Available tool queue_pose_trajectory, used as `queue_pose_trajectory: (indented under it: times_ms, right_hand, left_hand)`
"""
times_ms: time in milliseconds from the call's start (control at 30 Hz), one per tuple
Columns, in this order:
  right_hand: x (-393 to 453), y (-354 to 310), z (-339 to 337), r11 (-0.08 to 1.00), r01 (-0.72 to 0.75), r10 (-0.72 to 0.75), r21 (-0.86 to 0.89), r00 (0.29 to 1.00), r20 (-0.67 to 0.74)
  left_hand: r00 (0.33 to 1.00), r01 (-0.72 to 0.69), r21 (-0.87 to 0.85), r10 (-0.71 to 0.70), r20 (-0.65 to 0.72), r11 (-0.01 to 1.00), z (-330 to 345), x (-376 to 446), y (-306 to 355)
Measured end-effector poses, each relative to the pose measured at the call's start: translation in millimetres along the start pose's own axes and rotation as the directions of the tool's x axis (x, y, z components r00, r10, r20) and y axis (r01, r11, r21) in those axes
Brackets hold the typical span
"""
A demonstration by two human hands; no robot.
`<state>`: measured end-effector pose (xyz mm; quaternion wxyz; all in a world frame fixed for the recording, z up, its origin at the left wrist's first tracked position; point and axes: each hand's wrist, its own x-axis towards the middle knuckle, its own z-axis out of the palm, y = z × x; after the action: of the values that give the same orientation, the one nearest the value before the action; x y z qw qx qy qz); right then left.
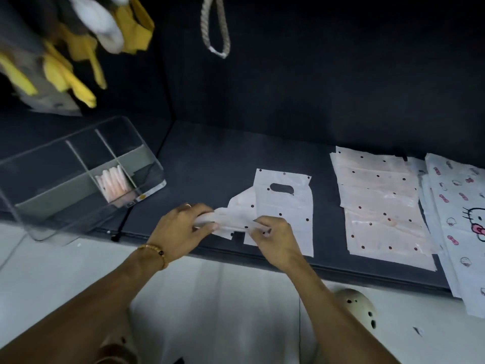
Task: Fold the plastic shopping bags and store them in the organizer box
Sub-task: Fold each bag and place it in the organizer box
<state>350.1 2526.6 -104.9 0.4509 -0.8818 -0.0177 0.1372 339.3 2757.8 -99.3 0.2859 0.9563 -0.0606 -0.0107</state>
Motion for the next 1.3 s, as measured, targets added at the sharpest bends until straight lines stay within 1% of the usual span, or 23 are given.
queue_pose_trajectory:
  times_ms: [33, 100, 133, 233, 300, 367, 400, 433, 500, 533, 567, 600, 633, 700, 733, 767, 833, 900, 967, 1033, 1167, 1200, 1300]
  right_hand:
    - [3, -5, 3, 0.99, -0.048, 0.047, 0.129, 0.999, 0.008]
    - [8, -12, 6, 0.955, -0.102, 0.098, 0.277, 0.995, 0.029]
    - [10, -16, 6, 0.938, -0.104, 0.098, 0.331, 0.995, 0.033]
    - [21, -25, 7, 0.879, -0.105, 0.107, 0.465, 0.994, 0.022]
    - [29, -32, 7, 0.862, -0.11, 0.143, 0.494, 0.989, -0.029]
    - [40, -42, 5, 0.856, -0.098, 0.179, 0.508, 0.977, -0.113]
    - [46, -48, 3, 0.855, -0.08, 0.181, 0.513, 0.972, -0.151]
    - [51, -54, 1, 0.849, -0.055, 0.172, 0.526, 0.969, -0.175]
    - [57, -63, -4, 0.825, -0.004, 0.13, 0.566, 0.975, -0.182]
    - [59, -66, -5, 0.825, 0.008, 0.108, 0.565, 0.979, -0.173]
    - [59, -67, -5, 0.837, 0.008, 0.093, 0.548, 0.983, -0.158]
    - [59, -65, -3, 0.85, 0.003, 0.081, 0.527, 0.987, -0.137]
    - [58, -61, 2, 0.868, -0.009, 0.075, 0.497, 0.991, -0.112]
    - [53, -48, 17, 0.914, -0.062, 0.085, 0.402, 0.995, -0.042]
    - [51, -41, 25, 0.934, -0.098, 0.104, 0.343, 0.995, 0.001]
    - [49, -33, 34, 0.952, -0.133, 0.126, 0.277, 0.991, 0.044]
    - [46, -21, 48, 0.969, -0.181, 0.171, 0.166, 0.982, 0.074]
    - [46, -16, 56, 0.976, -0.191, 0.189, 0.101, 0.982, 0.024]
    - [47, -17, 58, 0.979, -0.189, 0.19, 0.069, 0.982, -0.001]
    - [49, -16, 58, 0.977, -0.208, 0.208, 0.047, 0.978, -0.011]
    - [54, -13, 57, 0.968, -0.241, 0.234, -0.077, 0.968, -0.09]
    - [55, -13, 58, 0.964, -0.249, 0.24, -0.094, 0.966, -0.1]
    - [61, -15, 57, 0.95, -0.294, 0.28, -0.11, 0.952, -0.128]
  left_hand:
    - [0.997, 0.081, -0.046, -0.082, -0.009, 0.996, -3, -2, -5]
    - [0.971, 0.234, -0.14, -0.238, -0.006, 0.962, -7, -5, -16]
    - [0.957, 0.284, -0.168, -0.291, -0.018, 0.944, -7, -5, -20]
    - [0.927, 0.355, -0.211, -0.372, -0.042, 0.911, -9, 2, -28]
    - [0.907, 0.375, -0.331, -0.416, -0.063, 0.866, -13, 12, -25]
    - [0.89, 0.341, -0.526, -0.448, -0.086, 0.779, -23, 24, -17]
    - [0.89, 0.289, -0.599, -0.44, -0.119, 0.747, -30, 30, -13]
    - [0.898, 0.221, -0.608, -0.402, -0.178, 0.762, -37, 36, -12]
    - [0.91, 0.097, -0.528, -0.29, -0.297, 0.844, -50, 43, -12]
    - [0.911, 0.066, -0.488, -0.252, -0.325, 0.87, -55, 44, -15]
    - [0.918, 0.067, -0.446, -0.23, -0.323, 0.893, -56, 43, -20]
    - [0.931, 0.091, -0.396, -0.219, -0.291, 0.914, -53, 38, -27]
    - [0.949, 0.137, -0.347, -0.224, -0.224, 0.928, -48, 31, -34]
    - [0.965, 0.235, -0.311, -0.259, -0.037, 0.921, -33, 10, -46]
    - [0.962, 0.268, -0.293, -0.27, 0.033, 0.918, -25, -1, -51]
    - [0.962, 0.273, -0.268, -0.267, 0.061, 0.924, -18, -9, -53]
    - [0.959, 0.28, -0.271, -0.281, 0.036, 0.921, -7, -17, -57]
    - [0.938, 0.334, -0.322, -0.347, 0.02, 0.886, -4, -17, -58]
    - [0.926, 0.363, -0.351, -0.376, 0.034, 0.863, -2, -15, -60]
    - [0.918, 0.389, -0.335, -0.393, 0.058, 0.858, -2, -14, -61]
    - [0.89, 0.445, -0.388, -0.447, 0.092, 0.807, 0, -11, -61]
    - [0.884, 0.454, -0.375, -0.459, 0.082, 0.808, 1, -9, -59]
    - [0.86, 0.501, -0.256, -0.509, 0.036, 0.827, 5, -3, -55]
